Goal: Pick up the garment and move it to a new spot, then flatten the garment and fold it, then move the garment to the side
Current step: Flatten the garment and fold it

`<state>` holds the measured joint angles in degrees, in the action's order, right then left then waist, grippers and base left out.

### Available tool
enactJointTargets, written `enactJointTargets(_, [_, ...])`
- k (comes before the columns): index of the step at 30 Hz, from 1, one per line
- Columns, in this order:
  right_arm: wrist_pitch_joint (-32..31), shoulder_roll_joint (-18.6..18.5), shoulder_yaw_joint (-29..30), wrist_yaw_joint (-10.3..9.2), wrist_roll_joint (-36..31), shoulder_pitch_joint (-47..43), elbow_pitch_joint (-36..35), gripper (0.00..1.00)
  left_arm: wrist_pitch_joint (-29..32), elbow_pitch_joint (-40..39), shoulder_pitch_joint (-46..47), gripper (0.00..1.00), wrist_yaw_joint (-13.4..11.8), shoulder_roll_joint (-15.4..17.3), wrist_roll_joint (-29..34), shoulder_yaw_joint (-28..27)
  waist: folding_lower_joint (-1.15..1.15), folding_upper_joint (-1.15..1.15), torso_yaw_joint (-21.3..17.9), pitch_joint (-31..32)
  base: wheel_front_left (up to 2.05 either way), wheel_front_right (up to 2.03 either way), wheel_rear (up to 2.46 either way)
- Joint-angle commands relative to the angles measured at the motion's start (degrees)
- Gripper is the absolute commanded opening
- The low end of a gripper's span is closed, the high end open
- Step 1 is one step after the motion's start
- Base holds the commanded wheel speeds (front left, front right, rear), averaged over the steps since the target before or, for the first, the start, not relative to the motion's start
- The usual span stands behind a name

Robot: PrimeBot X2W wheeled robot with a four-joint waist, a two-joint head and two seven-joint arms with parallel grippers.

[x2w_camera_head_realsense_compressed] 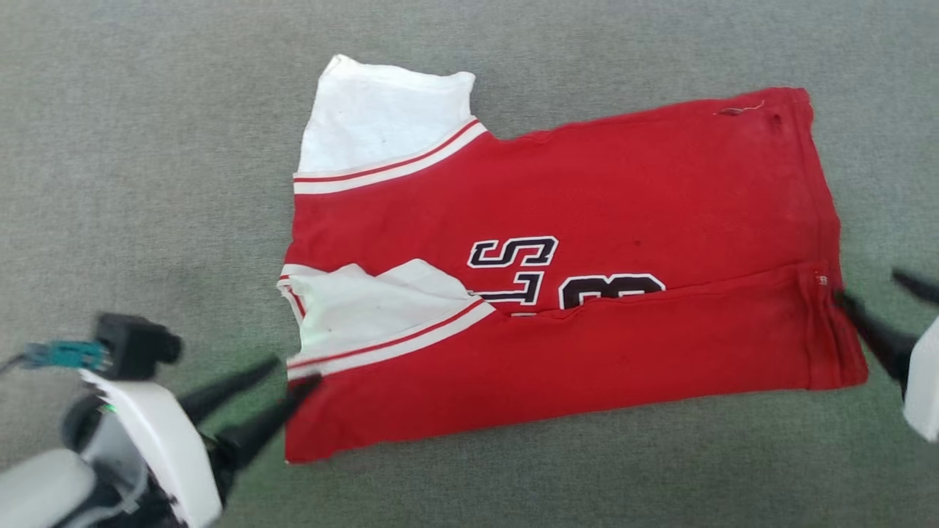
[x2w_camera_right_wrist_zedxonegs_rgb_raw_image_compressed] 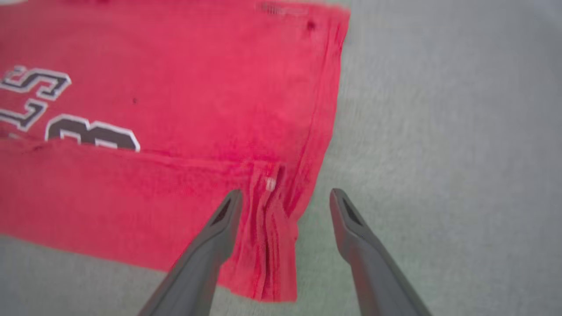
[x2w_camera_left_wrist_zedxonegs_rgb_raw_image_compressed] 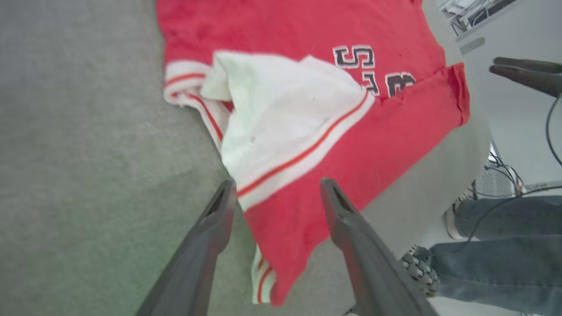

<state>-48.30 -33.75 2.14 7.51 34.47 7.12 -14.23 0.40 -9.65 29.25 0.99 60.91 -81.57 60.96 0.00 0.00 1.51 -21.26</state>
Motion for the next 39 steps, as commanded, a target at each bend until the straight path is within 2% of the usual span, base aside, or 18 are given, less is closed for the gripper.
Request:
enactJointTargets(1, [3.66, 1.64, 0.6, -0.04, -1.68, 1.84, -0.9, 1.0, -2.09, 0.14, 0.47, 1.0, -0.55, 0.69, 0.75, -1.46, 0.0, 0.0, -0.69, -0.13, 0.0, 0.0, 0.0])
enactJointTargets(6, [19.83, 7.34, -0.7, -0.05, -8.46, 5.59, -1.27, 1.0, -10.52, 3.36, 2.41, 1.0, -1.34, 0.73, 0.19, -6.94, 0.0, 0.0, -3.23, -1.1, 0.0, 0.0, 0.0])
enactJointTargets(8, [26.16, 10.67, -1.33, -0.04, -10.83, 6.74, -0.06, 1.0, -12.69, 6.18, 3.77, 1.0, -1.98, 0.48, 0.99, -9.22, 0.0, 0.0, -4.64, -1.78, 0.0, 0.0, 0.0])
enactJointTargets(11, [34.74, 15.81, -1.21, -0.05, -14.39, 8.74, 2.07, 1.0, -14.21, 10.41, 7.41, 1.0, -2.09, -0.94, 2.61, -12.44, 0.0, 0.0, -6.98, -3.13, 0.0, 0.0, 0.0])
enactJointTargets(14, [40.98, 20.59, -1.25, -0.05, -16.63, 10.79, 3.84, 1.0, -13.3, 15.45, 12.43, 1.0, -0.76, -2.37, 3.58, -14.06, 0.0, 0.0, -9.5, -4.69, 0.0, 0.0, 0.0])
enactJointTargets(17, [44.48, 23.32, -1.75, -0.05, -18.27, 12.27, 5.18, 1.0, -9.02, 21.23, 19.02, 1.0, 0.44, -3.84, 5.07, -14.27, 0.0, 0.0, -11.67, -6.13, 0.0, 0.0, 0.0])
enactJointTargets(22, [46.0, 25.48, -2.49, -0.05, -19.02, 13.28, 6.79, 1.0, 3.64, 31.54, 29.27, 1.0, 2.11, -6.73, 6.25, -11.8, 0.0, 0.0, -14.39, -7.99, 0.0, 0.0, 0.0])
enactJointTargets(23, [45.94, 25.58, -2.66, -0.04, -19.1, 13.27, 7.08, 1.0, 6.71, 33.4, 31.24, 1.0, 2.53, -7.05, 6.87, -10.9, 0.0, 0.0, -14.8, -8.3, 0.0, 0.0, 0.0])
enactJointTargets(24, [45.94, 25.58, -2.66, -0.04, -19.1, 13.27, 7.08, 1.0, 6.71, 33.4, 31.24, 1.0, 2.53, -7.05, 6.87, -10.9, 0.0, 0.0, -14.8, -8.3, 0.0, 0.0, 0.0])
enactJointTargets(29, [46.09, 26.1, -2.7, -0.04, -18.91, 13.0, 8.04, 1.0, 22.05, 40.92, 38.11, 1.0, 3.74, -9.14, 6.19, -7.47, 0.0, 0.0, -16.2, -9.47, 0.0, 0.0, 0.0])
enactJointTargets(30, [45.89, 26.25, -2.71, -0.04, -18.71, 12.77, 8.26, 1.0, 26.99, 42.85, 39.44, 1.0, 4.44, -9.75, 5.34, -6.38, 0.0, 0.0, -16.52, -9.81, 0.0, 0.0, 0.0])
enactJointTargets(31, [45.89, 26.25, -2.71, -0.04, -18.71, 12.77, 8.26, 1.0, 26.99, 42.85, 39.44, 1.0, 4.44, -9.75, 5.34, -6.38, 0.0, 0.0, -16.52, -9.81, 0.0, 0.0, 0.0])
enactJointTargets(33, [45.47, 26.27, -2.61, -0.04, -18.37, 12.7, 8.49, 1.0, 32.16, 44.56, 40.56, 1.0, 5.33, -10.84, 4.34, -5.21, 0.0, 0.0, -16.61, -10.27, 0.0, 0.0, 0.0])
enactJointTargets(36, [43.57, 25.05, -2.77, -0.04, -17.86, 13.97, 9.03, 1.0, 33.08, 45.42, 41.69, 0.0, 5.89, -11.72, 4.18, -5.07, 0.0, 0.0, -16.36, -10.66, 0.0, 0.0, 0.0])
enactJointTargets(39, [38.12, 22.62, -4.27, -0.04, -16.94, 16.82, 10.56, 1.0, 32.64, 45.23, 42.55, 0.0, 6.21, -12.53, 5.1, -4.51, 0.0, 0.0, -15.74, -11.12, 0.0, 0.0, 0.0])
